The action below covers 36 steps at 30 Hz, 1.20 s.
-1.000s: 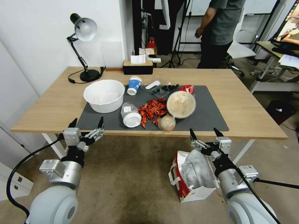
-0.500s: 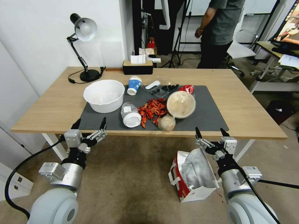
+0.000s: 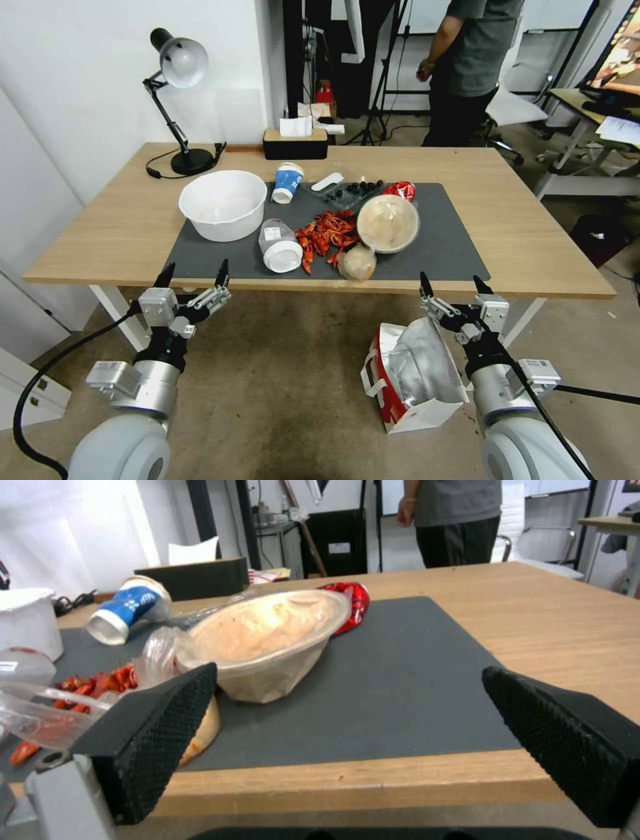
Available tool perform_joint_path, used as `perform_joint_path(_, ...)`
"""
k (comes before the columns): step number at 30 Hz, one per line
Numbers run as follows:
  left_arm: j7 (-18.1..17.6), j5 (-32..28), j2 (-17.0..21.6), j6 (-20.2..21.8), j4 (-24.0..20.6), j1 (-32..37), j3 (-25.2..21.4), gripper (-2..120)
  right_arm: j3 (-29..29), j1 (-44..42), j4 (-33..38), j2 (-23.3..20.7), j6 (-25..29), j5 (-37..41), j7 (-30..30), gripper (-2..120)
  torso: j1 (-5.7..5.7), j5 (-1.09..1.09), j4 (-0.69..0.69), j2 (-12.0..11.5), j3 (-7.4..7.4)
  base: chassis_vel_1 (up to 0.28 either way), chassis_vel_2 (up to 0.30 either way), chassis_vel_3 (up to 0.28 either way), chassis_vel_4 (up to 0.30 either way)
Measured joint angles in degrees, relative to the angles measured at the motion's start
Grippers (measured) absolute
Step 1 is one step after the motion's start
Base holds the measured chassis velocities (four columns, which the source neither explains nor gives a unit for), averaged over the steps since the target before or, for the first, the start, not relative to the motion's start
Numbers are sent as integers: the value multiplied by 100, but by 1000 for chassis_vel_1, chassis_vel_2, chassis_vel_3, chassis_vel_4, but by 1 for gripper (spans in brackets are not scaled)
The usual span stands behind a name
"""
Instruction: Pick up the food delivery bag from the floor and place it on the table.
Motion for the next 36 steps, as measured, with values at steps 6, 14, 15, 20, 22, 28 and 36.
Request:
perform_joint_path(6,89,151,-23,-138,96,34,-13,100,-25,3,-38,19,39,-5,-13,100,-81,0,0,-181,-100,0,0,0,0)
perform_joint_path(14,160,172,-25,-223,157,23,-23,100,-24,45,-62,-9,47,-5,-33,100,-190,0,0,-430,-240,0,0,0,0)
perform_joint_path(15,171,172,-22,-230,164,20,-24,100,-24,52,-69,-11,48,-5,-34,100,-208,0,0,-471,-263,0,0,0,0)
perform_joint_path(20,203,192,-20,-234,180,15,-23,100,-23,83,-92,-17,48,-5,-34,100,-274,0,0,-622,-349,0,0,0,0)
perform_joint_path(22,213,195,-13,-234,183,13,-23,100,-20,92,-99,-23,48,-5,-33,100,-296,0,0,-674,-378,0,0,0,0)
perform_joint_path(28,231,194,10,-234,193,5,-23,100,-11,104,-106,-32,48,-5,-33,100,-359,0,0,-820,-462,0,0,0,0)
perform_joint_path(36,232,190,30,-234,201,-1,-29,100,16,147,-134,-112,44,-4,-28,100,-464,0,0,-1066,-601,0,0,0,0)
